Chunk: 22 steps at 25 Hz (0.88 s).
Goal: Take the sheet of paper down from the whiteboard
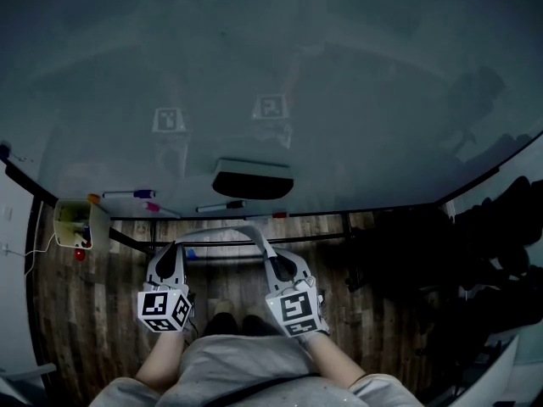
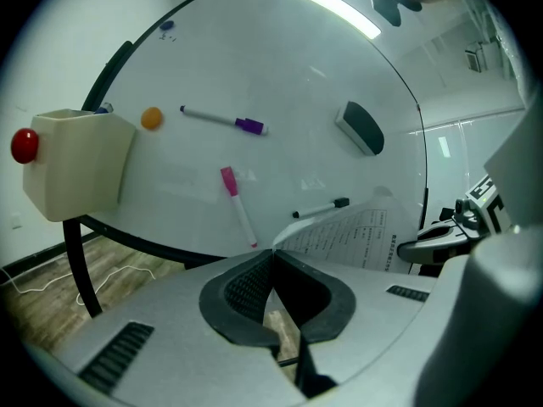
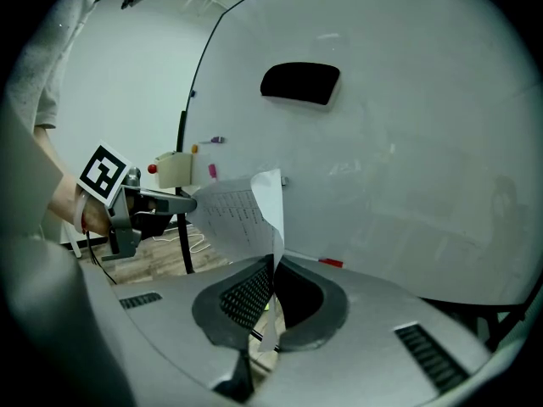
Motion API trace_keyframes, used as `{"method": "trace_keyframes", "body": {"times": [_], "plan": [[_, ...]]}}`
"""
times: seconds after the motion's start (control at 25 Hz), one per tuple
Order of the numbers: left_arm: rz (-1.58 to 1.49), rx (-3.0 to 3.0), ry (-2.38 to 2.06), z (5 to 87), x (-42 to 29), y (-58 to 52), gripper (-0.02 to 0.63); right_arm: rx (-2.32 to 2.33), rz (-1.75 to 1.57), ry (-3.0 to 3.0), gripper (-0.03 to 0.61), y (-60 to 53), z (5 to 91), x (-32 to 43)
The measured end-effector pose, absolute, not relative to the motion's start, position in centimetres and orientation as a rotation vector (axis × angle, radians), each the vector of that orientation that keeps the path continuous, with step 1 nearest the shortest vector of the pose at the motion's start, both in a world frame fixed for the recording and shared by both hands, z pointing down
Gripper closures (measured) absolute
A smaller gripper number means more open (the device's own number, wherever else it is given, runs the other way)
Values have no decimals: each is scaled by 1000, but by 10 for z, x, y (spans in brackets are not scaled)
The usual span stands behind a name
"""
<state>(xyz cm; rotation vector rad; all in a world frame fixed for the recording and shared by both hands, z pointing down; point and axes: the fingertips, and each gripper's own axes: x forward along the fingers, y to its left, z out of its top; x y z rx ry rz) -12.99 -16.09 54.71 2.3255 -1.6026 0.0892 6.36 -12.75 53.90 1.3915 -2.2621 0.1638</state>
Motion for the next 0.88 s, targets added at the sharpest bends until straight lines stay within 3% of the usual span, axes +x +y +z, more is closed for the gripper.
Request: {"method": "trace_keyframes", "body": {"times": [0.88], "plan": [[152,2321,-1521,569,-116,-160,598,1418,233,-2219,560,-115,556,79]]}}
